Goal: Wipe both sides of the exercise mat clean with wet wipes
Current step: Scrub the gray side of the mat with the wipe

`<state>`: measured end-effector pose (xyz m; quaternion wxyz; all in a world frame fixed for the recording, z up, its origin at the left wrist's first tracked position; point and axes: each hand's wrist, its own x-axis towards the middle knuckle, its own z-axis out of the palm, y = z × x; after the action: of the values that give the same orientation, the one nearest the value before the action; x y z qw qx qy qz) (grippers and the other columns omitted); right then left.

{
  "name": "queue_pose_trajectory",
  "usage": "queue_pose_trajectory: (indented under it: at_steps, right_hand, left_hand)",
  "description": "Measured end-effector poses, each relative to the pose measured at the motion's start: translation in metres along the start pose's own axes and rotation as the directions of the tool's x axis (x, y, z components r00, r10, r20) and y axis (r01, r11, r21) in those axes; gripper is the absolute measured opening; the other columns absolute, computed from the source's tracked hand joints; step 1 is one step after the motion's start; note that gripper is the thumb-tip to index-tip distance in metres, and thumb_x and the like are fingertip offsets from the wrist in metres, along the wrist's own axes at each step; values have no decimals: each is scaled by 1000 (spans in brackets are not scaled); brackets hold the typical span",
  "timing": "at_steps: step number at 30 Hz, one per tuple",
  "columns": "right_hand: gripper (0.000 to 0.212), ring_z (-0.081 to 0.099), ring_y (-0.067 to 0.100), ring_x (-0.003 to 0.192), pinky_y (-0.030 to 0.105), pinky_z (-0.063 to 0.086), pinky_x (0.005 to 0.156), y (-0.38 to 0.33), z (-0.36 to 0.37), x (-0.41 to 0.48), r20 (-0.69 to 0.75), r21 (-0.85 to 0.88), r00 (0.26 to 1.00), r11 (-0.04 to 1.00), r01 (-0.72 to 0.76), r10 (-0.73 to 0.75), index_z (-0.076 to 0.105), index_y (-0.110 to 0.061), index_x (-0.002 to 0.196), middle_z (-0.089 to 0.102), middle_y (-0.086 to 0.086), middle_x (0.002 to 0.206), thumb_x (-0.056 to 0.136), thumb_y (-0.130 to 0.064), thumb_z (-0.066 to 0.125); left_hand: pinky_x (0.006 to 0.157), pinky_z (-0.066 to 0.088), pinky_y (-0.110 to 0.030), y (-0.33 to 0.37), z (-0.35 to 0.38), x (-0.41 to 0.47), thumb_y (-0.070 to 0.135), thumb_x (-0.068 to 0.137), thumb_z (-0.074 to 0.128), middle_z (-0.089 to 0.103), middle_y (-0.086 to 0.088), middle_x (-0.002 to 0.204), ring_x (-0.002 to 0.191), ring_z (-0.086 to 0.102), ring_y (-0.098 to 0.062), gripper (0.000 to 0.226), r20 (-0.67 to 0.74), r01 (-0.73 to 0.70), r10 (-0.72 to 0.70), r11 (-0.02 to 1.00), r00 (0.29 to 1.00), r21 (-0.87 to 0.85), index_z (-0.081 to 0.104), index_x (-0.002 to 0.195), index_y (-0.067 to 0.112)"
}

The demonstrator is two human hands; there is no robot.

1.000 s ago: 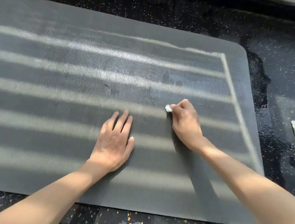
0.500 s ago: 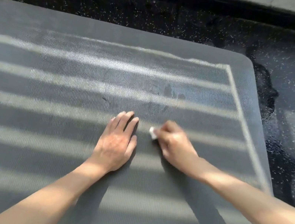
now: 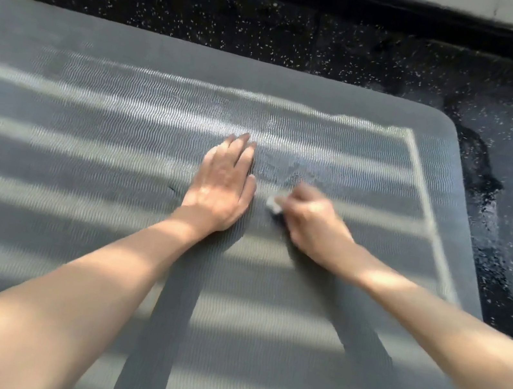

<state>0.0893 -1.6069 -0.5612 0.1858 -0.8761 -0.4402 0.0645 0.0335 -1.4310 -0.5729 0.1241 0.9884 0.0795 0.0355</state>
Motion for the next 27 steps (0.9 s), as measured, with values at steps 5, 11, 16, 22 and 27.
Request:
queue_pose_trajectory:
  at_steps: [5, 11, 16, 22, 27]
  right_hand:
    - [15, 58, 35, 75, 32, 44, 63, 35, 0, 61, -240, -36, 946, 972, -234, 219, 72, -2, 89, 53, 15, 84, 87, -5, 58]
    - [26, 50, 26, 71, 31, 41, 59, 21, -7, 34, 63, 68, 990, 990, 121, -126, 71, -15, 92, 50, 8, 80, 93, -25, 47]
    - [23, 54, 25, 81, 31, 44, 73, 81, -19, 127, -220, -18, 937, 959, -282, 272, 71, -4, 105, 50, 12, 92, 95, -11, 51]
    - [18, 52, 31, 69, 33, 41, 56, 45, -7, 86, -20, 74, 1000, 997, -9, 11, 68, -7, 89, 48, 7, 79, 89, -17, 53]
    - [25, 56, 28, 87, 25, 41, 76, 114, -38, 191, -183, -49, 939, 951, -304, 291, 72, -16, 112, 51, 10, 100, 96, -14, 52]
  left_hand:
    - [121, 8, -39, -5, 9, 33, 26, 102, 35, 15, -12, 164, 151, 12, -29, 58, 5, 80, -80, 997, 997, 1, 22, 155, 7]
    - [116, 16, -43, -12, 15, 66, 34, 99, 25, 36, -20, 153, 141, 33, -39, 60, -11, 53, -53, 999, 999, -13, 39, 146, 0]
    - [116, 16, -41, -12, 25, 70, 37, 96, 19, 35, -16, 154, 142, 32, -35, 65, -9, 48, -48, 999, 999, -11, 37, 147, 2]
    - [115, 17, -39, -12, 26, 74, 33, 95, 29, 41, -17, 151, 140, 34, -34, 60, -17, 66, -67, 996, 998, -61, 42, 144, 1]
    - [117, 23, -44, -11, 22, 76, 33, 95, 31, 40, -15, 151, 140, 31, -30, 59, -29, 62, -65, 993, 997, -100, 43, 144, 2]
